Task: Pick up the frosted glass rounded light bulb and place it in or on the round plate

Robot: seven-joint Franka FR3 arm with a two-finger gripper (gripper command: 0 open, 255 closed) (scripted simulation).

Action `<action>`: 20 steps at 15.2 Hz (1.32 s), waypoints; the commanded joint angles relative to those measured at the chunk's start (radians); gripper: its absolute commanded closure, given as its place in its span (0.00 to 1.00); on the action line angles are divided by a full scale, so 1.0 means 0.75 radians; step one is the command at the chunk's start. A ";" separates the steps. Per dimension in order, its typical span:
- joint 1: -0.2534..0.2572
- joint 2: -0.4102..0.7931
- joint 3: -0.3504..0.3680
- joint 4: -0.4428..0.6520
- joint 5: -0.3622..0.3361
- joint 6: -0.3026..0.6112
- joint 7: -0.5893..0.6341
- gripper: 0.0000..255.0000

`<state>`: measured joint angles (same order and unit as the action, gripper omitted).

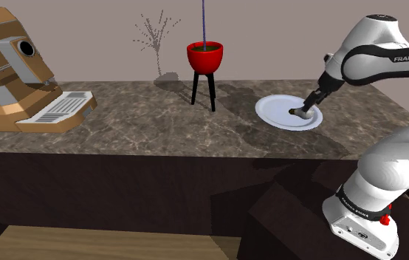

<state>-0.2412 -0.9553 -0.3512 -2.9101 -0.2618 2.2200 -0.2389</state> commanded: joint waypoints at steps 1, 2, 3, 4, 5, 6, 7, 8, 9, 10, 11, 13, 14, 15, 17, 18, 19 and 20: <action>-0.001 0.033 -0.014 -0.028 -0.011 0.067 -0.001 0.00; 0.000 0.050 -0.020 -0.037 -0.015 0.094 0.000 0.00; 0.001 0.069 -0.025 -0.046 -0.019 0.121 0.001 0.00; 0.002 0.100 -0.034 -0.060 -0.026 0.165 0.002 0.00; 0.002 0.100 -0.034 -0.060 -0.026 0.165 0.002 0.00; 0.002 0.099 -0.034 -0.060 -0.026 0.165 0.001 0.00; 0.002 0.100 -0.034 -0.060 -0.026 0.165 0.001 0.00; 0.002 0.100 -0.034 -0.060 -0.026 0.165 0.001 0.00; 0.002 0.100 -0.034 -0.060 -0.026 0.165 0.001 0.00; 0.002 0.100 -0.034 -0.060 -0.026 0.165 0.001 0.00; 0.002 0.100 -0.034 -0.060 -0.026 0.165 0.001 0.00; 0.002 0.099 -0.034 -0.060 -0.026 0.165 0.001 1.00; 0.002 0.099 -0.034 -0.060 -0.026 0.165 0.001 1.00; 0.002 0.099 -0.034 -0.060 -0.026 0.165 0.001 1.00; 0.002 0.099 -0.034 -0.060 -0.026 0.165 0.001 1.00; 0.002 0.100 -0.034 -0.060 -0.026 0.165 0.001 1.00; 0.002 0.099 -0.034 -0.060 -0.026 0.165 0.001 1.00; 0.002 0.099 -0.034 -0.060 -0.026 0.165 0.001 1.00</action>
<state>-0.2397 -0.8807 -0.3765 -2.9550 -0.2810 2.3433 -0.2378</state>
